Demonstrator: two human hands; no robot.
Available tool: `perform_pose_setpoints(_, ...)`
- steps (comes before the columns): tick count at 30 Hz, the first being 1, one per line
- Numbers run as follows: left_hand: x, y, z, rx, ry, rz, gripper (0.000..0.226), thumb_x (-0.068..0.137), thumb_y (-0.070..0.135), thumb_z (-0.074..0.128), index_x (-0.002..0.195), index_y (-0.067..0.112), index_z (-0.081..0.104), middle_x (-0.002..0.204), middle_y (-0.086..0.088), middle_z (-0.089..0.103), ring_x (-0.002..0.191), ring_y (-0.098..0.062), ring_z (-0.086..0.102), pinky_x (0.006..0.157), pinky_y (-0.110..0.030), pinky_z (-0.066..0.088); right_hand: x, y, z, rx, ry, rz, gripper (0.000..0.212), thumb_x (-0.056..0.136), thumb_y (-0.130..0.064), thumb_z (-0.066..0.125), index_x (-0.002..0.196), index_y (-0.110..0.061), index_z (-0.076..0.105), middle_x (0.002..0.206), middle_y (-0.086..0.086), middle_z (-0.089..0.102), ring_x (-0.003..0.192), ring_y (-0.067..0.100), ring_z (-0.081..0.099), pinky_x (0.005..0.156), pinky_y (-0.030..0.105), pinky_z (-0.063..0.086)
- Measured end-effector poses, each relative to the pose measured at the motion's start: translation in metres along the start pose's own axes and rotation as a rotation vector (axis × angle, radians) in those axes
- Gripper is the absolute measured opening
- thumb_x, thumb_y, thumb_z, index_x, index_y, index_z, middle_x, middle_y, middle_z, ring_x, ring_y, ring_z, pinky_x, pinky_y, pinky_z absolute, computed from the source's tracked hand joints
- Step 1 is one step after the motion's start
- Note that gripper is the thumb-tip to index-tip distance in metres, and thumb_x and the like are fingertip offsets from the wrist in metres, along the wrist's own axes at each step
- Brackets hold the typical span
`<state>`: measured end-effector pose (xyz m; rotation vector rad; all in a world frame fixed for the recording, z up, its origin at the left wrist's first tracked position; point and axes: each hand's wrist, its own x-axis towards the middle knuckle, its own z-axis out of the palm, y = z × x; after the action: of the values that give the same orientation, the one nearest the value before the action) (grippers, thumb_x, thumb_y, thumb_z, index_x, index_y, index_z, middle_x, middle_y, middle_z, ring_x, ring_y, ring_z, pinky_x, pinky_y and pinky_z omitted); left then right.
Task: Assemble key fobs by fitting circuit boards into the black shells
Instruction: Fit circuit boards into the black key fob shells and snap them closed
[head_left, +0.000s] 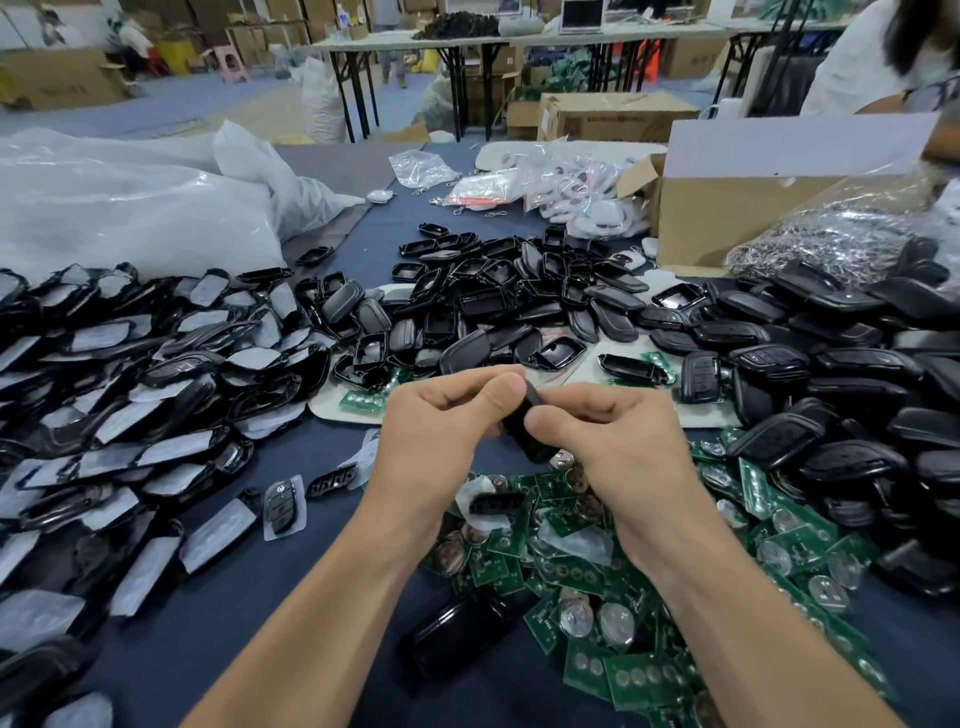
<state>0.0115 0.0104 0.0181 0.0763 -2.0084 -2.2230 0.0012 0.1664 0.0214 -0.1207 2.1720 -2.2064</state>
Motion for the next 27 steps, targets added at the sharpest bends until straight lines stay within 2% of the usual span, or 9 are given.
perform_pose_setpoints(2,0.0019,-0.0012,-0.0019,-0.007,-0.021,-0.013,0.013,0.083,0.023,0.078,0.091,0.029,0.086,0.097,-0.005,0.081,0.096,-0.023,0.078,0.083,-0.03,0.061,0.001,-0.0007,0.0005,0.1,0.037,0.047,0.015,0.082,-0.003,0.082,0.087,-0.017,0.083,0.082,0.003,0.08,0.079,0.016,0.076,0.071,0.023,0.058)
perform_pose_setpoints(4,0.0019,-0.0017,-0.0019,-0.005,-0.019,-0.042,0.018,0.083,0.015,0.079,0.098,0.024,0.085,0.099,-0.006,0.081,0.097,-0.022,0.078,0.085,-0.03,0.061,0.0007,-0.0038,0.0014,0.211,0.04,0.073,0.02,0.083,0.002,0.078,0.08,-0.018,0.083,0.076,0.002,0.079,0.065,0.006,0.071,0.06,0.014,0.052)
perform_pose_setpoints(6,0.0007,-0.0033,-0.0004,-0.025,-0.026,-0.069,0.035,0.076,0.022,0.081,0.11,0.012,0.081,0.103,-0.009,0.081,0.103,-0.028,0.076,0.091,-0.036,0.061,-0.0003,-0.0051,0.0012,0.258,0.007,0.081,0.028,0.083,0.004,0.076,0.073,-0.021,0.084,0.074,0.002,0.078,0.06,0.003,0.068,0.054,0.012,0.049)
perform_pose_setpoints(8,-0.0004,-0.0025,0.0006,-0.083,-0.028,-0.089,0.044,0.071,0.025,0.08,0.112,0.009,0.08,0.106,-0.011,0.08,0.105,-0.029,0.076,0.093,-0.039,0.061,-0.0011,-0.0057,0.0006,0.242,-0.035,0.081,0.027,0.084,0.003,0.076,0.077,-0.022,0.085,0.078,0.004,0.079,0.064,0.005,0.069,0.057,0.016,0.051)
perform_pose_setpoints(14,-0.0009,-0.002,0.0039,-0.09,-0.018,-0.032,0.034,0.068,0.031,0.08,0.099,0.019,0.084,0.102,-0.009,0.081,0.103,-0.023,0.076,0.093,-0.036,0.059,-0.0017,-0.0011,-0.0008,0.153,-0.12,0.063,0.022,0.084,-0.004,0.079,0.09,-0.024,0.085,0.084,0.007,0.08,0.067,0.011,0.065,0.066,0.022,0.054)
perform_pose_setpoints(17,-0.0024,0.0005,0.0048,-0.11,0.013,-0.062,0.032,0.069,0.029,0.078,0.097,0.015,0.085,0.099,-0.012,0.081,0.102,-0.026,0.076,0.092,-0.037,0.059,-0.0005,0.001,-0.0021,0.124,-0.143,0.062,0.018,0.083,-0.004,0.081,0.089,-0.02,0.084,0.084,0.01,0.079,0.067,0.013,0.066,0.067,0.023,0.055)
perform_pose_setpoints(23,-0.0048,0.0022,0.0054,-0.128,0.046,-0.105,0.024,0.07,0.025,0.074,0.088,0.012,0.085,0.093,-0.018,0.08,0.091,-0.033,0.077,0.075,-0.037,0.064,-0.0005,0.0039,-0.0009,0.098,-0.15,0.045,0.013,0.08,0.001,0.082,0.082,-0.012,0.082,0.078,0.011,0.078,0.062,0.013,0.068,0.062,0.021,0.054)
perform_pose_setpoints(26,-0.0037,0.0031,0.004,-0.082,0.053,-0.134,0.029,0.076,0.03,0.074,0.093,0.009,0.084,0.097,-0.018,0.079,0.098,-0.038,0.075,0.091,-0.053,0.06,0.0,0.004,-0.0012,0.107,-0.15,0.065,0.009,0.081,0.0,0.082,0.086,-0.008,0.082,0.083,0.015,0.078,0.065,0.019,0.067,0.065,0.024,0.056)
perform_pose_setpoints(27,-0.0034,0.0037,0.0034,-0.074,0.048,-0.153,0.03,0.084,0.033,0.07,0.094,0.008,0.084,0.099,-0.017,0.079,0.099,-0.035,0.075,0.095,-0.054,0.058,-0.0004,0.0032,-0.0007,0.119,-0.153,0.075,0.008,0.082,-0.001,0.082,0.087,-0.007,0.082,0.086,0.016,0.079,0.067,0.021,0.068,0.066,0.025,0.057)
